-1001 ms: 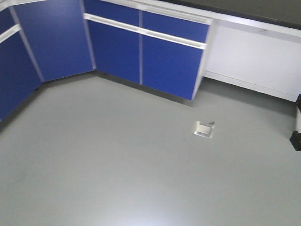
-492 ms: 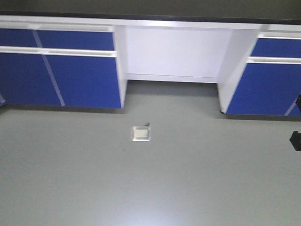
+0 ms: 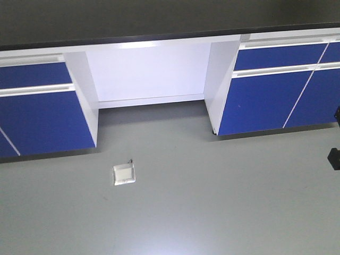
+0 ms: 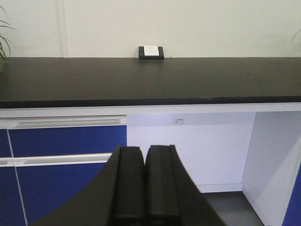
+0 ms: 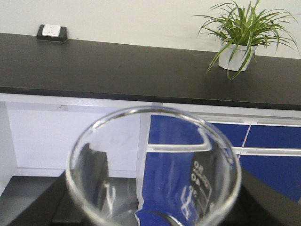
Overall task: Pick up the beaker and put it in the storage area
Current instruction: 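Drive the base to the other black bench with the wall socket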
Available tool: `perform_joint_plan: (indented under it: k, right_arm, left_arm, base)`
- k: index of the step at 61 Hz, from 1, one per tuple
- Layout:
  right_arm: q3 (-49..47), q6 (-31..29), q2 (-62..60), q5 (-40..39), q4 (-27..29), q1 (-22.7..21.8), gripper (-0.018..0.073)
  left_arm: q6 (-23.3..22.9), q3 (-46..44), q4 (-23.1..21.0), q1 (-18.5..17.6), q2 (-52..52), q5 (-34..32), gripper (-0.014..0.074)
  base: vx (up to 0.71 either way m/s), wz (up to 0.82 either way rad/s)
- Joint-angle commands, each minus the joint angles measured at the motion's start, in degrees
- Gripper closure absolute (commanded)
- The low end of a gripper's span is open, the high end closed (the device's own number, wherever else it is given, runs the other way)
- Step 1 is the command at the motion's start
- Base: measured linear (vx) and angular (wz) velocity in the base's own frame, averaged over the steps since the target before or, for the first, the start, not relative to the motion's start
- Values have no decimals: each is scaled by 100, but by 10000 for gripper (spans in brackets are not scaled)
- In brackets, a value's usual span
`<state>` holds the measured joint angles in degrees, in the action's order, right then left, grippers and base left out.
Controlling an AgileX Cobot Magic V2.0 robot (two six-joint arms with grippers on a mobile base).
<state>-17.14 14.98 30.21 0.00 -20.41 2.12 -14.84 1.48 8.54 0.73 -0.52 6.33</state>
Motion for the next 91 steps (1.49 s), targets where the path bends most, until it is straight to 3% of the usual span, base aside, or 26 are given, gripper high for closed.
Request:
perform_joint_plan:
  k: [1,91]
  right_arm:
    - [-186,-3,-2,-487,-55,-16,567]
    - [-186,-3,-2,-487,-55,-16,567]
  left_arm:
    - [-37,125,-32,-36,-109,-485,605]
    - [-37,125,-32,-36,-109,-485,605]
  base:
    - [33,-15]
    - [39,6]
